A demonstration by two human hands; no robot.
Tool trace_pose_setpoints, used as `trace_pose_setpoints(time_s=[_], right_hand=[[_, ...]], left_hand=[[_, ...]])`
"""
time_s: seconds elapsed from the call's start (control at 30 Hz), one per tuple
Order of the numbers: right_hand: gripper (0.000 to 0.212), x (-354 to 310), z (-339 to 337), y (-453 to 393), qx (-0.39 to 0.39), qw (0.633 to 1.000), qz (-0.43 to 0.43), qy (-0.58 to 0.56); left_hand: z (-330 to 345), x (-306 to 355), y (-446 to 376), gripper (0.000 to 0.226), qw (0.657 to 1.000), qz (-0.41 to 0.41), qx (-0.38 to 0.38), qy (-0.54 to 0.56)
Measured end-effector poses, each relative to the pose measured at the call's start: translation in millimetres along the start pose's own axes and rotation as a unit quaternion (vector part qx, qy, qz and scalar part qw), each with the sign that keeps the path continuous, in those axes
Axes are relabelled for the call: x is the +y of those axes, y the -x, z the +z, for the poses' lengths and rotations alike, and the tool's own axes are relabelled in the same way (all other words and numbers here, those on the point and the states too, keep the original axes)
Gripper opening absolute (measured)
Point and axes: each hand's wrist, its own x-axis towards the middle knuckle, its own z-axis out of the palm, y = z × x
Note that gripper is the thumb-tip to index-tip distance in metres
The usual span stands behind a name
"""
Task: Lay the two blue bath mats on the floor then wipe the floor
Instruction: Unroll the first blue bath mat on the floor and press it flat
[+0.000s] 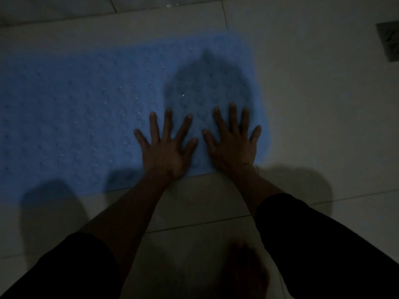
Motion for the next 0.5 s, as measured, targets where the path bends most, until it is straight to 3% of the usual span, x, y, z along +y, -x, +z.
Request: trace_pose_setpoints(time_s=[0.3, 0.5], right_hand=[[0.063, -30, -29, -3, -0.113, 0.992, 0.030, -0.040], [0.062, -86, -43, 9, -0.139, 0.985, 0.012, -0.098]], left_hand=[[-22, -9, -6, 0.063, 0.994, 0.022, -0.108, 0.001], [-62, -57, 12, 0.064, 0.986, 0.037, -0.112, 0.115]])
